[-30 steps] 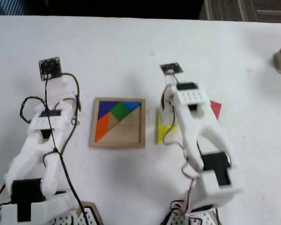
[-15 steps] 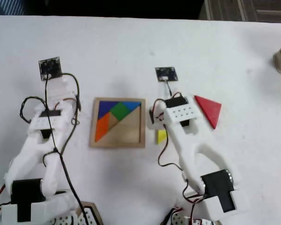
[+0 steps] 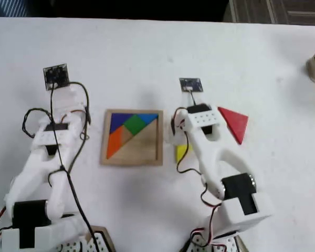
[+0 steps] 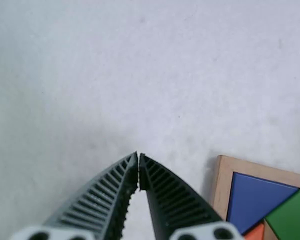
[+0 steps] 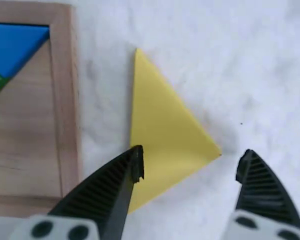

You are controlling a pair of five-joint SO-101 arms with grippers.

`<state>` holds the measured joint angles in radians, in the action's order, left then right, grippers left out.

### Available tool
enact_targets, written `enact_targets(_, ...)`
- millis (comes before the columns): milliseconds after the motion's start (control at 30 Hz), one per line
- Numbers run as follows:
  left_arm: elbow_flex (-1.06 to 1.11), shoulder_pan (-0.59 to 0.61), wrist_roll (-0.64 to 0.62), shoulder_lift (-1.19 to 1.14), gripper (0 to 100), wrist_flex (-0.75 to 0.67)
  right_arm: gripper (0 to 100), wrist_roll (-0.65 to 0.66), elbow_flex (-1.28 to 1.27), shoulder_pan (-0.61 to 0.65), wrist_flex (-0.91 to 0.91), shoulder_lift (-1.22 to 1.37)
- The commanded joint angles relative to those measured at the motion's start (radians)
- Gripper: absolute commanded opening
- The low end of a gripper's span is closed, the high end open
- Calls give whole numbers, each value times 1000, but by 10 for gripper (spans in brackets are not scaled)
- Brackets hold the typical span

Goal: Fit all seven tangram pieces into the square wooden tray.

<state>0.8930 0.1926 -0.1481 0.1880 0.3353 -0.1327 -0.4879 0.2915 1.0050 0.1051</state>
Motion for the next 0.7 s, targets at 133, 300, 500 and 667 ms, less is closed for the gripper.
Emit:
enact_targets(133, -5, 7, 9, 4, 25, -17, 269, 2, 101, 76, 87, 68)
enact_targets(300, -5, 7, 9, 4, 24, -17, 187, 80, 157, 85, 137, 114)
enact_targets(500, -5, 7, 9, 4, 24, -17, 130, 80, 170, 81, 137, 116)
enact_targets(667, -5, 7, 9, 4, 25, -17, 12, 89, 176, 68, 139, 93)
